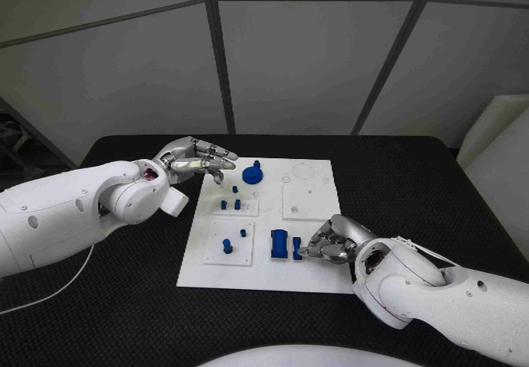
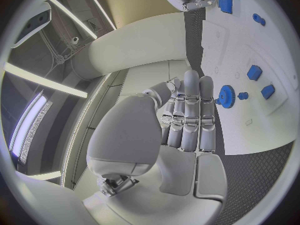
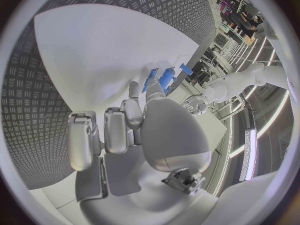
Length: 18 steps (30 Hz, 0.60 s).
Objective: Assemble the parts on the task board
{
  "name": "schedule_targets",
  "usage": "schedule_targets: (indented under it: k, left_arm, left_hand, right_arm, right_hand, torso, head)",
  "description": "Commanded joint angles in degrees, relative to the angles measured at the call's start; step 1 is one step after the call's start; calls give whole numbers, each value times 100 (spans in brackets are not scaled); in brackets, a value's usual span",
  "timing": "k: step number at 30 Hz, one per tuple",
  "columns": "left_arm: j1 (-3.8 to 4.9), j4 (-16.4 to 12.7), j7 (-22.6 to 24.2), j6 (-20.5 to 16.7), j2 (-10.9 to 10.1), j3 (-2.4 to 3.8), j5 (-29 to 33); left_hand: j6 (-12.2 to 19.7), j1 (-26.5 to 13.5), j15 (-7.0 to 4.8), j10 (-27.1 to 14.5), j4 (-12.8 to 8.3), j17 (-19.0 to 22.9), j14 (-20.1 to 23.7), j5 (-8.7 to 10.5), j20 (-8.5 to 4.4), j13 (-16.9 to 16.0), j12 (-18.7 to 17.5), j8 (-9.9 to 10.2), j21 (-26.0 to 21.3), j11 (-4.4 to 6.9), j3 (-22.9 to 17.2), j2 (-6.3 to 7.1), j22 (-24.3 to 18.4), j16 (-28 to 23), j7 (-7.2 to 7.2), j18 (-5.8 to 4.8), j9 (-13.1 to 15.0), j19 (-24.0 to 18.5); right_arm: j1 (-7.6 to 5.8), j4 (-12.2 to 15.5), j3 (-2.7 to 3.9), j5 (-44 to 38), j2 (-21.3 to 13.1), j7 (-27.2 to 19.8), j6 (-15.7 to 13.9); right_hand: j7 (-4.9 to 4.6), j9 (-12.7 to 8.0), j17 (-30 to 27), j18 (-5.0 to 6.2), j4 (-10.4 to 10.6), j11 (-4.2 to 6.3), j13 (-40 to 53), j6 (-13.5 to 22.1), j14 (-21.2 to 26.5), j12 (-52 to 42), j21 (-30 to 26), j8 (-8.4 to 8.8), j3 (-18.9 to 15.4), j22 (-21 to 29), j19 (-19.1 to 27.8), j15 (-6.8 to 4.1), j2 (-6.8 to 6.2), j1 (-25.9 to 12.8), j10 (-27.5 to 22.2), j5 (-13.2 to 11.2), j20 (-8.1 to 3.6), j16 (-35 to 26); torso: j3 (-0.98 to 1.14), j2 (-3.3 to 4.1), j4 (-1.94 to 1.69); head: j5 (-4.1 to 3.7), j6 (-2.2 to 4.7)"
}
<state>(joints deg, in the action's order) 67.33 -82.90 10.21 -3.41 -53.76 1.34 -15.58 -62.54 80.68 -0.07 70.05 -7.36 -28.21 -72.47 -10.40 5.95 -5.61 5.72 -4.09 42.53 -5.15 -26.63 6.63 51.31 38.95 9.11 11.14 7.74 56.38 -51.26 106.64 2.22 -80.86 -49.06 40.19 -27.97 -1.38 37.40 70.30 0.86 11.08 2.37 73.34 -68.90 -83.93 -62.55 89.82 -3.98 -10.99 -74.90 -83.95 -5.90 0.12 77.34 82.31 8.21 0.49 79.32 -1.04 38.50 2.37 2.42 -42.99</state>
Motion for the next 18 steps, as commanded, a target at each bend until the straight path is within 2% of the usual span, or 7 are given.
schedule_targets:
  k: [1, 8, 12, 15, 16, 17, 18]
  left_arm:
    - [6, -13, 16, 42, -3, 3, 21]
    - [4, -11, 60, 34, -2, -16, 34]
    - [3, 0, 150, 53, 13, -54, 454]
    - [2, 35, 315, 57, 47, -92, 979]
    - [-1, 73, 430, 34, 81, -105, 1229]
    - [-2, 83, 458, 25, 90, -108, 1283]
    - [-5, 111, 526, 1, 113, -114, 1408]
  left_hand:
    - [30, -4, 19, -35, -42, 5, 19, -18, 1, -9, -7, 29, -31, -4, 2, -50, 5, -33, 18, -68, -9, -25]
    - [30, -5, 20, -35, -44, 7, 19, -18, 1, -10, -7, 28, -31, -4, 2, -50, 7, -38, 19, -68, -9, -27]
    - [34, -66, 32, -40, -27, 10, 19, 23, 12, -13, -7, 28, -46, -7, 34, -30, 7, -56, 21, -72, -9, -45]
    - [47, -269, 73, -51, 73, 18, 94, 73, 53, -17, -9, 28, -163, -4, 158, 33, -49, -116, 9, -81, -11, -127]
    - [59, -363, 100, -62, 131, 49, 221, 76, 78, -18, -13, 29, -280, -6, 227, 58, -114, -211, -2, -84, -11, -206]
    - [66, -392, 116, -69, 152, 74, 300, 97, 88, -17, -16, 30, -345, -5, 250, 64, -149, -277, -5, -85, -12, -255]
    - [85, -445, 155, -98, 196, 138, 467, 172, 115, -10, -31, 34, -496, -14, 294, 73, -236, -433, -10, -91, -15, -364]
  right_arm:
    - [-5, 56, -1, -32, -40, -129, -348]
    - [-8, 230, 12, 955, -309, -1089, -608]
    - [-86, 155, 116, 2186, -478, -1947, -517]
    - [-250, -100, 154, 3015, -526, -2549, -432]
    - [-358, -331, 167, 3581, -515, -2982, -323]
    - [-385, -395, 169, 3726, -508, -3094, -290]
    - [-455, -566, 174, 4084, -482, -3379, -193]
  right_hand:
    - [-17, 11, -1, -86, 63, 13, -3, -31, -250, -17, 18, -2, -90, -1510, -605, -18, -42, -199, 26, 22, -11, -7]
    - [-114, -46, -361, -59, 237, -65, -287, 312, -152, 473, -103, 50, -194, -1468, -562, 39, -156, -338, -166, 48, 29, -246]
    - [-242, -182, -603, 66, 226, -177, -644, 787, -76, 1061, -691, 44, -155, -1261, -348, 130, -178, -176, -425, 48, 109, -451]
    - [-297, -263, -1261, 257, 176, -242, -1420, 925, 129, 2275, -1641, 37, -148, -911, 0, 193, -161, -34, -921, 52, 174, -985]
    - [-336, -297, -1963, 406, 131, -279, -1914, 966, 374, 3014, -2494, 37, -137, -578, 324, 209, -127, 63, -1269, 47, 222, -1570]
    - [-348, -309, -2308, 481, 113, -306, -1984, 987, 513, 3106, -2907, 37, -128, -412, 489, 240, -104, 106, -1357, 45, 225, -1872]
    - [-394, -338, -3185, 644, 67, -359, -2161, 1035, 889, 3334, -3964, 40, -108, 27, 923, 288, -54, 211, -1570, 45, 271, -2667]
  torso:
    - [3, -6, -1]
    - [0, -18, -1]
    - [-12, -55, 3]
    - [-22, -107, 16]
    - [-28, -132, 20]
    - [-32, -147, 20]
    - [-41, -176, 21]
  head:
    - [-10, 19]
    - [-33, 83]
    - [-64, 125]
    - [-83, 158]
    - [-92, 184]
    - [-92, 182]
    - [-92, 204]
